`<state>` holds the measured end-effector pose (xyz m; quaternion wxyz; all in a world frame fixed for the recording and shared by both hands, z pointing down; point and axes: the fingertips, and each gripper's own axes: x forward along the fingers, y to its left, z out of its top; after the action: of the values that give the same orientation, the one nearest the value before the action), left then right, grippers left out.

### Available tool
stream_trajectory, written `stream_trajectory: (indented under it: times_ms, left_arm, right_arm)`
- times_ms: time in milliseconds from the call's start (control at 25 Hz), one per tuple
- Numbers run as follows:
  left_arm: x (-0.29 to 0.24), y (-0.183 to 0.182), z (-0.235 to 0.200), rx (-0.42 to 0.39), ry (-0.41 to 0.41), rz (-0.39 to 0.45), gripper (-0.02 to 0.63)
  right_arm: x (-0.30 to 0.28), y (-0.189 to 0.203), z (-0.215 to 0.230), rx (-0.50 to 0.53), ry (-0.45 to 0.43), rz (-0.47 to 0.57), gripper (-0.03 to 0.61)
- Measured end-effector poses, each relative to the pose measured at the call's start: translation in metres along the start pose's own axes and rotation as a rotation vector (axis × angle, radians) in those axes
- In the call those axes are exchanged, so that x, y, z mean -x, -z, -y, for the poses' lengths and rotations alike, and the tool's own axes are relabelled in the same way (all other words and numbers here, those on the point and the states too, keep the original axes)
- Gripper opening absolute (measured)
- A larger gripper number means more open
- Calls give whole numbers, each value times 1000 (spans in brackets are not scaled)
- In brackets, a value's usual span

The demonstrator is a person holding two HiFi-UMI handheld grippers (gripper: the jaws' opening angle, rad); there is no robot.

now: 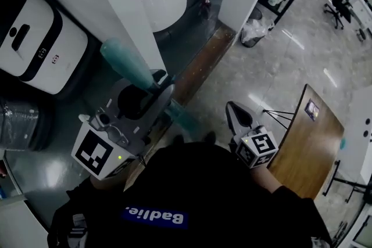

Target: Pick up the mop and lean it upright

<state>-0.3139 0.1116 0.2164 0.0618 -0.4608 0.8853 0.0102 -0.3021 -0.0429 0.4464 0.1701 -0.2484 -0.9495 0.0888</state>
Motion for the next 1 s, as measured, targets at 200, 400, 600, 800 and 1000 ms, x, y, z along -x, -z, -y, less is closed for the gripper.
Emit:
stream_trajectory:
  times_ms: [200, 400, 600, 800, 1000]
  left_arm:
    - [0, 4, -15, -46, -196, -63, 100]
    - [7, 12, -30, -58, -342, -107, 100]
    - [22, 12, -43, -54, -456, -112, 100]
    - [41, 5, -58, -51, -480, -94, 103]
    - [64, 4, -82, -29, -408, -98, 103]
  right_arm:
    - [-23, -13, 10, 26, -165, -10, 6]
    - [-41, -19, 6, 26, -288, -20, 6]
    - [-50, -23, 4, 40, -363, -26, 6]
    - [-57, -21, -4, 59, -370, -44, 6]
    - [-66, -24, -17, 77, -318, -40, 6]
